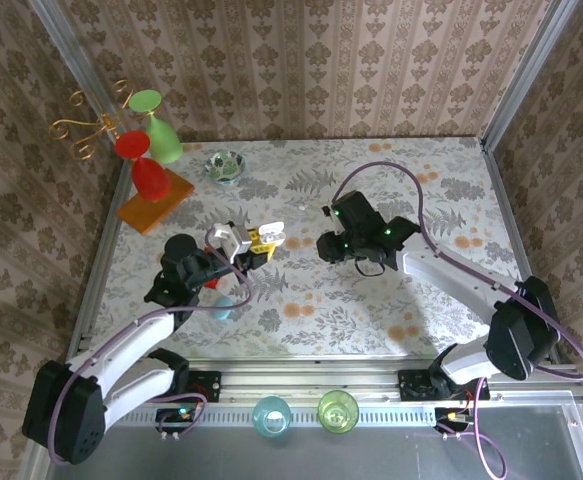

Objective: Insert wireless bluetooth earbuds into charging case

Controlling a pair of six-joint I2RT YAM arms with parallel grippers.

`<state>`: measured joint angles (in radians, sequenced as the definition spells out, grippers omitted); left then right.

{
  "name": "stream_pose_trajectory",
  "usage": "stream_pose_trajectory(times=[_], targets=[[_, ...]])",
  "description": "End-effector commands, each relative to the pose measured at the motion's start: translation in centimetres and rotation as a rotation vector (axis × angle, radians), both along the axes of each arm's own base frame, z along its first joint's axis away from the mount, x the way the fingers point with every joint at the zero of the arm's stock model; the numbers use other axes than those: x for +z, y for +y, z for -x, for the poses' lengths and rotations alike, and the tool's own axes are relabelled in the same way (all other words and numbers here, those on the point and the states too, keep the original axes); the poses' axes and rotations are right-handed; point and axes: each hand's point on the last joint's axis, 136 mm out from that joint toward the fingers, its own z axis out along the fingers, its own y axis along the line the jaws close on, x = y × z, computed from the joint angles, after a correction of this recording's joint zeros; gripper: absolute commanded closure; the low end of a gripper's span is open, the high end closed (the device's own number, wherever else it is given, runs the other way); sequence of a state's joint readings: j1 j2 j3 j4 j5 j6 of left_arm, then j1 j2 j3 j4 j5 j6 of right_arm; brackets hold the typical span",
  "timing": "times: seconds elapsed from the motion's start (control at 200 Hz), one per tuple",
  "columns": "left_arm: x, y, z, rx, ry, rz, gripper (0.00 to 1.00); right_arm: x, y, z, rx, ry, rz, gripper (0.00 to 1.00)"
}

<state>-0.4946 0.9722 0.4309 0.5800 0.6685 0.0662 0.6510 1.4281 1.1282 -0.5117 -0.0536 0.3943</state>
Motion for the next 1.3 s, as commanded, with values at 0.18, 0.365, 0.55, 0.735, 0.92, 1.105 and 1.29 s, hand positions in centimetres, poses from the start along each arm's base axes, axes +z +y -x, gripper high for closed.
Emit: stream_pose_trajectory(times=[0.18,0.365,0.55,0.735,0.92,1.105,1.29], targets=[[-0.1,-0.9,-0.9,-0.014,-0.001,0.060,1.00,8.5,2.5,0.2,0.078,-0.168,-0.186,0.73],[-0.2,-1.4,-1.0,-0.035,0.010,0.058,1.00,11.8,4.2,0.4,0.131,-0.242,-0.289,0.73],[0.2,-1.8,-0.8,-0.064,0.013,0.066,1.00,13.0,5.8,-0.1,0.165,-0.259,-0.342,0.73],[0.5,-2.1,-0.6,-0.077,0.011,0.070,1.00,13.3,7.1,-0.3,0.196,-0.263,-0.354,0.73],[1.0,-2.3,-0.5,-0.080,0.005,0.081,1.00,11.4,8.1,-0.6,0.210,-0.225,-0.335,0.74],[1.5,-2.2,-0.5,-0.074,-0.003,0.091,1.00,10.3,8.0,-0.7,0.200,-0.212,-0.313,0.74],[1.7,-2.0,-0.7,-0.054,-0.009,0.095,1.00,9.7,7.5,-0.6,0.191,-0.211,-0.284,0.74]])
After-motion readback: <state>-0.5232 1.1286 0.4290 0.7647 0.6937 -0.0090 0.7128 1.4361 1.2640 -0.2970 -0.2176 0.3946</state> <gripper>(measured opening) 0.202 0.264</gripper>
